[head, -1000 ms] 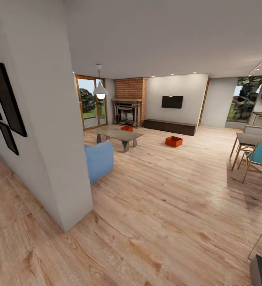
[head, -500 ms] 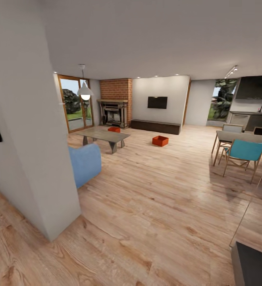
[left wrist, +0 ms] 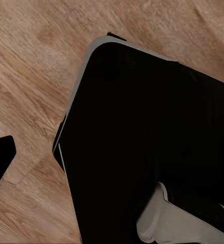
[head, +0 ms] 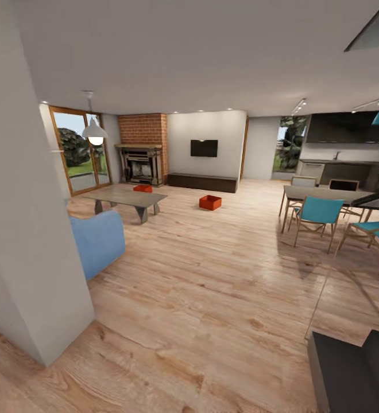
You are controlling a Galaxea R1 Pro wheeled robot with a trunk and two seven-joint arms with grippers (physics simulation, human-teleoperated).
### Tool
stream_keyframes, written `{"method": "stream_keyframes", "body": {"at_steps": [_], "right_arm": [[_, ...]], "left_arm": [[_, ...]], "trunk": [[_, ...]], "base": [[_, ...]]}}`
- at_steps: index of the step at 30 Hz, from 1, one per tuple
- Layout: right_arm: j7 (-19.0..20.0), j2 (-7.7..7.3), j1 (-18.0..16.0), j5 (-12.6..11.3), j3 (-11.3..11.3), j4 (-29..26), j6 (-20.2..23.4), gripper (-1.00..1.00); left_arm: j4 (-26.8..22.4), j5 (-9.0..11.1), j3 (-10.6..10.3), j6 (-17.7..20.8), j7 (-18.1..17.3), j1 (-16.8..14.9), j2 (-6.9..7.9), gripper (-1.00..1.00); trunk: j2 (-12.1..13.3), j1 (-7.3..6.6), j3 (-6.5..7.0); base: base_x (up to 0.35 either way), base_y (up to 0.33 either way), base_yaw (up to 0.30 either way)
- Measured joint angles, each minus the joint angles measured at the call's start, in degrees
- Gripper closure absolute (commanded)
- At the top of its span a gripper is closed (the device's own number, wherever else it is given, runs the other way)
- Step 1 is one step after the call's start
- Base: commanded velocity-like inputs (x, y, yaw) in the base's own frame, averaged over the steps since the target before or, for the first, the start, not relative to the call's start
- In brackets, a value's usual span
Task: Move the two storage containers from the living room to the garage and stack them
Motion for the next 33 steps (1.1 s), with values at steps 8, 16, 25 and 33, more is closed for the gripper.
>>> {"method": "stream_keyframes", "body": {"at_steps": [8,16,25,33], "right_arm": [[0.5,0.00,0.0,0.1,0.0,0.0,0.0,-1.00],[0.5,0.00,0.0,0.2,0.1,0.0,0.0,-1.00],[0.5,0.00,0.0,0.3,0.1,0.0,0.1,-1.00],[0.5,0.00,0.0,0.4,0.1,0.0,0.0,-1.00]], "left_arm": [[0.0,0.0,0.0,0.0,0.0,0.0,-0.01,-1.00],[0.0,-0.1,-0.1,0.1,-0.1,0.0,0.06,-1.00],[0.0,-0.1,-0.1,0.2,-0.1,0.0,0.09,-1.00],[0.0,-0.1,-0.1,0.2,-0.1,0.0,0.08,-1.00]], "trunk": [[0.0,-0.01,-0.01],[0.0,-0.03,-0.01],[0.0,-0.03,-0.01],[0.0,-0.03,-0.01]], "base": [[0.049,0.000,-0.239],[0.297,0.000,-0.020],[0.322,0.000,-0.001],[0.323,0.000,0.000]]}}
